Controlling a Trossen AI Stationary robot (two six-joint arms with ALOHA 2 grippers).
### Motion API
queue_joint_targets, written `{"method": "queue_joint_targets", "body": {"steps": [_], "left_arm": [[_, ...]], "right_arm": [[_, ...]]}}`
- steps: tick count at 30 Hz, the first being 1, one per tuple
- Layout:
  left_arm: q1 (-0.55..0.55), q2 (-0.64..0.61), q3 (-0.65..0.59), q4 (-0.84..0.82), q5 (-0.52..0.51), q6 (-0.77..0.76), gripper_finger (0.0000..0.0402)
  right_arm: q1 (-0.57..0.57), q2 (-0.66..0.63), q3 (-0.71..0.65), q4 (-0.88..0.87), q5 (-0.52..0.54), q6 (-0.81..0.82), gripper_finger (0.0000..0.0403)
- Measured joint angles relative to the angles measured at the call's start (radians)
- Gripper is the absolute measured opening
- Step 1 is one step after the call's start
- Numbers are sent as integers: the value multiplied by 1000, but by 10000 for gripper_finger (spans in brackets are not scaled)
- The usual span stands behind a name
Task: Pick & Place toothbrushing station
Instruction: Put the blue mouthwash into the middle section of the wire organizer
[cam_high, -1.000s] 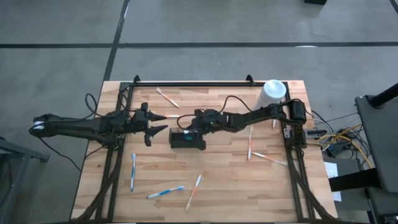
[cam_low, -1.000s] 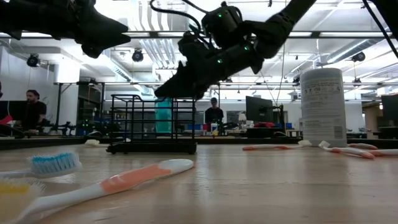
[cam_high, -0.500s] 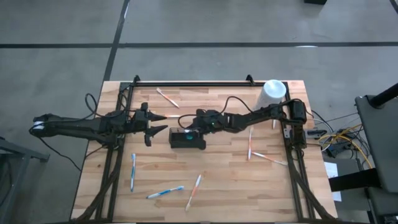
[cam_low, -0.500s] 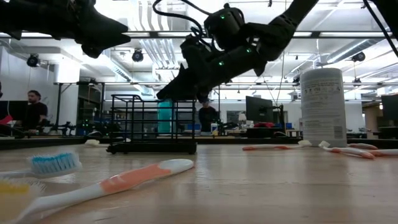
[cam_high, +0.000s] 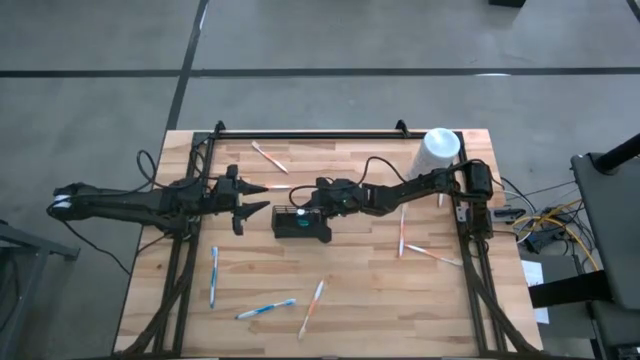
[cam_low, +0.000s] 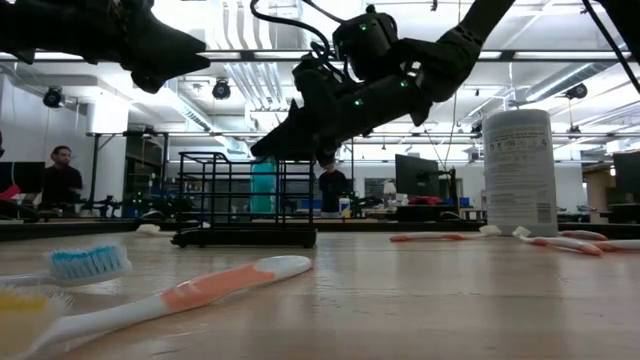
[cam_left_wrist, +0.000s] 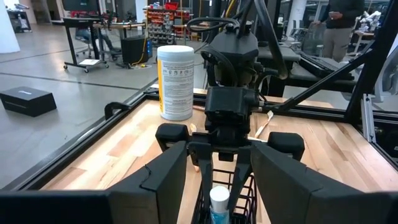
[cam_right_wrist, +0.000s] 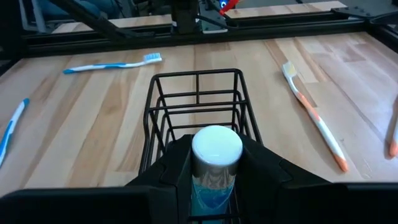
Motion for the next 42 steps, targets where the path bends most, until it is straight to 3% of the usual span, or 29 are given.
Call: {"method": "queue_joint_targets", "body": {"steps": [7, 16, 32, 42], "left_arm": [[0, 0, 0, 0, 0, 0, 186], [0, 0, 0, 0, 0, 1, 187], [-1, 0, 0, 0, 0, 1, 186], [0, 1, 0, -5, 0, 1, 187]], "right_arm": [[6, 0, 16, -13, -27, -4, 98], [4, 0, 95, -206, -18, -3, 98], [3, 2, 125, -196, -18, 11, 98], [7, 123, 184, -126, -22, 39, 98]]}}
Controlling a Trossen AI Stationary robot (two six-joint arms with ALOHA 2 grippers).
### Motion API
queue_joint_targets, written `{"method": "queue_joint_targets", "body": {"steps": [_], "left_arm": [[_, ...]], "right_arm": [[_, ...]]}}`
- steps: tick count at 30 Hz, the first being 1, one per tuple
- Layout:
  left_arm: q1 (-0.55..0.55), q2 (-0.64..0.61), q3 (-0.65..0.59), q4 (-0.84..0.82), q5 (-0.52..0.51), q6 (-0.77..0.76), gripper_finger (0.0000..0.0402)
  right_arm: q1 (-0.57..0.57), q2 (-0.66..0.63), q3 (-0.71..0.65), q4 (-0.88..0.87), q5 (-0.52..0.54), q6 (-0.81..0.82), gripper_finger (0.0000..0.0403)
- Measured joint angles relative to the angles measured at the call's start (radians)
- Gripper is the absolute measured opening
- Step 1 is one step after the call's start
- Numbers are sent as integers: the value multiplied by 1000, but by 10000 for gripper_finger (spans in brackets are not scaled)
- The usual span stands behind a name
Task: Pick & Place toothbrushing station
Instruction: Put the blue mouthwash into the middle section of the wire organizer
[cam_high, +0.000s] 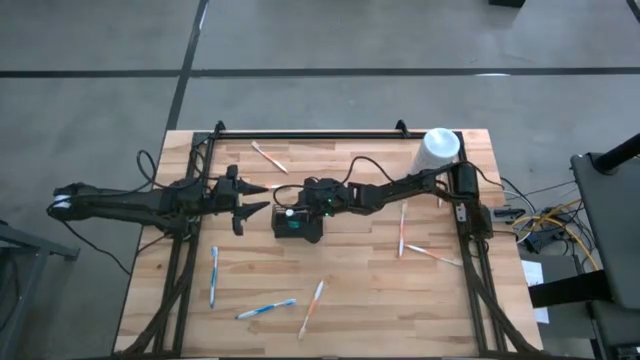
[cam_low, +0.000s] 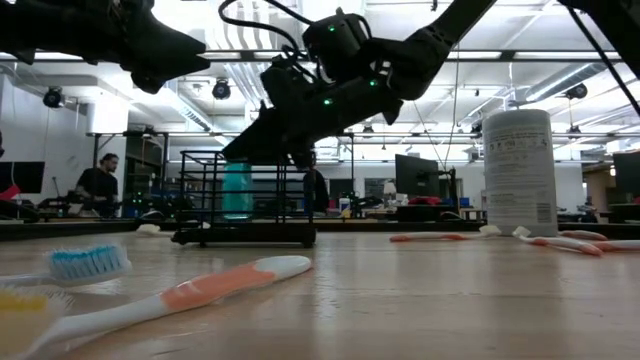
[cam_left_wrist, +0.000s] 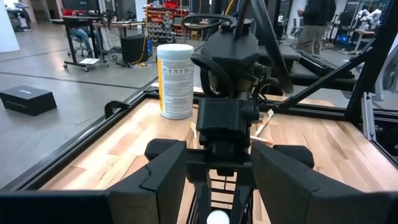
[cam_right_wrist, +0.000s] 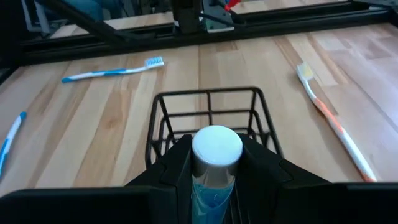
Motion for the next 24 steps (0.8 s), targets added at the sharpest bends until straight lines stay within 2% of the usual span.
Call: {"method": "queue_joint_targets", "body": {"steps": [7, 17, 24], "left_arm": [[0, 0, 0, 0, 0, -2, 186], [0, 0, 0, 1, 0, -3, 187], [0, 0, 0, 2, 0, -4, 187]], "right_arm": [[3, 10, 40, -31, 0, -36, 98], [3, -13, 43, -136, 3, -52, 98], [5, -13, 42, -144, 3, -64, 102]]}}
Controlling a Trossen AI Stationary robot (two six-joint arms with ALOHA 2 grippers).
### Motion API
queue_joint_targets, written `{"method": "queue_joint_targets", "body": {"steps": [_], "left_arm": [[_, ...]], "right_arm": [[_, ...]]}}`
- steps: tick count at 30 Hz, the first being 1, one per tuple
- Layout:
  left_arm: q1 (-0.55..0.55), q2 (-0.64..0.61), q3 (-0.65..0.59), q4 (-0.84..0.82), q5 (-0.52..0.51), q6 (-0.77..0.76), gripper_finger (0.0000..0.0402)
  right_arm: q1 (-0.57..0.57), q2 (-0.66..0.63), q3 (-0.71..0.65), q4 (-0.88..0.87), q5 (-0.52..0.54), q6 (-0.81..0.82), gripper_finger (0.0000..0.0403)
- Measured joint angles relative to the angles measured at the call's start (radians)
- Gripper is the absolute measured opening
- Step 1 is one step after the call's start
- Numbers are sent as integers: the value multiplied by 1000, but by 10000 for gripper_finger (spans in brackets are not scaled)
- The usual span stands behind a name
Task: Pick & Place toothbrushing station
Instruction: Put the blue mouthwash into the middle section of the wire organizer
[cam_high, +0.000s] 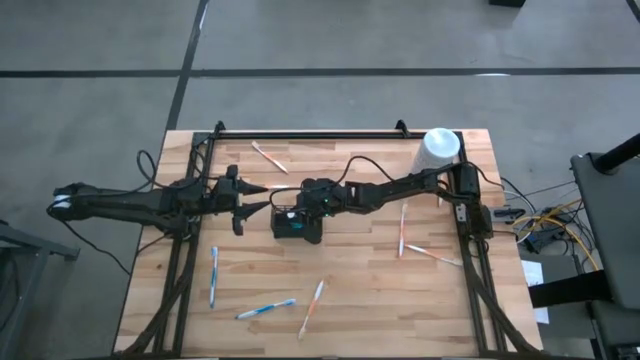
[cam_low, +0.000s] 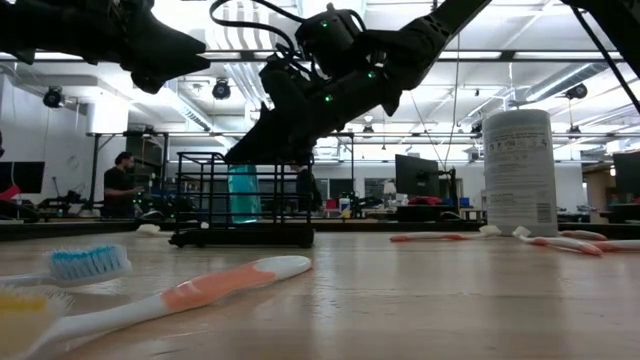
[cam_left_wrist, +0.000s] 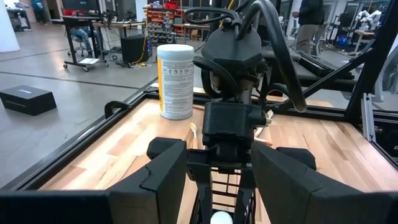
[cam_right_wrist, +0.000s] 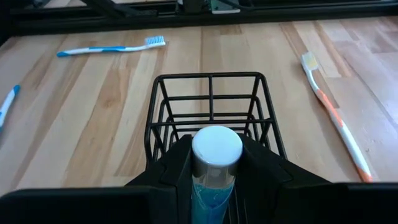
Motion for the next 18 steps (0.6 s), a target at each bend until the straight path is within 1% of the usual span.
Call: {"method": "queue_joint_targets", "body": {"steps": [5, 8, 18], "left_arm": [[0, 0, 0, 0, 0, 0, 186], [0, 0, 0, 0, 0, 0, 187], [0, 0, 0, 0, 0, 0, 186]], "right_arm": [[0, 1, 0, -4, 0, 2, 124], [0, 1, -1, -3, 0, 2, 131], [0, 1, -2, -3, 1, -2, 111]]}}
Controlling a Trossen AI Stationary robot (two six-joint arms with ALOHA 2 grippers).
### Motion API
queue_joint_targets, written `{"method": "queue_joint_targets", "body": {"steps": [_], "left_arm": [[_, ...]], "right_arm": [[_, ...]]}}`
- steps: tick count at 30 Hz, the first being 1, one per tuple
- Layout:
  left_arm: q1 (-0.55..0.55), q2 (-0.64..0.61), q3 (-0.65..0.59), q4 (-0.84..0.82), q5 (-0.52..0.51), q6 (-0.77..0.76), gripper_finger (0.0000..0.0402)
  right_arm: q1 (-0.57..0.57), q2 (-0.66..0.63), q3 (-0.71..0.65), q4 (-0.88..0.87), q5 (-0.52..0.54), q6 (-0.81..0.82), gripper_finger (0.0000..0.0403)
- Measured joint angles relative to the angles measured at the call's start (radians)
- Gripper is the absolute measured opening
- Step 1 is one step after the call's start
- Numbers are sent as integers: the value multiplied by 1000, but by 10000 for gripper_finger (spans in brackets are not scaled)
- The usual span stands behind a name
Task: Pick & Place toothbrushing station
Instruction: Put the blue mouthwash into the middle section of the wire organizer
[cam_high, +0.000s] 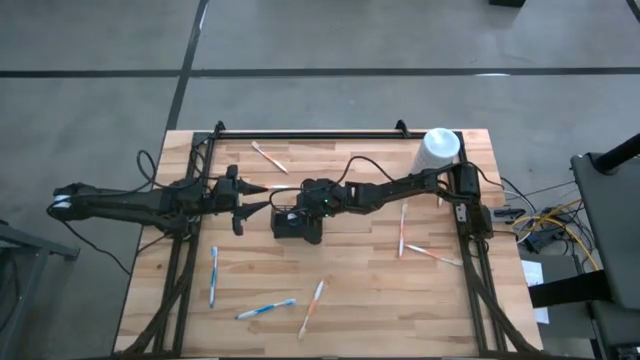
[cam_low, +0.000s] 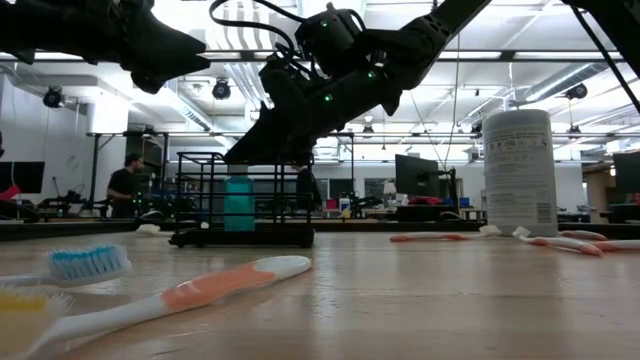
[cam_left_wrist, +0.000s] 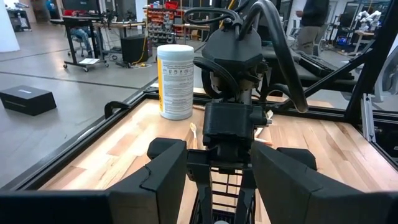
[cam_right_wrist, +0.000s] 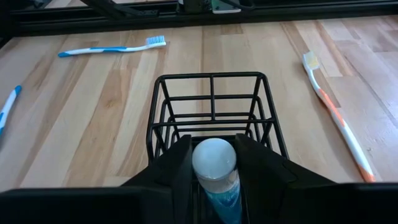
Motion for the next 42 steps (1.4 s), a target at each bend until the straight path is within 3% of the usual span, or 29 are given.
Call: {"method": "queue_joint_targets", "body": {"steps": [28, 42], "left_arm": [[0, 0, 0, 1, 0, 1, 187], [0, 0, 0, 1, 0, 1, 187]], "right_arm": [[-2, -88, -4, -13, 3, -19, 155], [-5, -101, -2, -69, 3, -52, 143]]}}
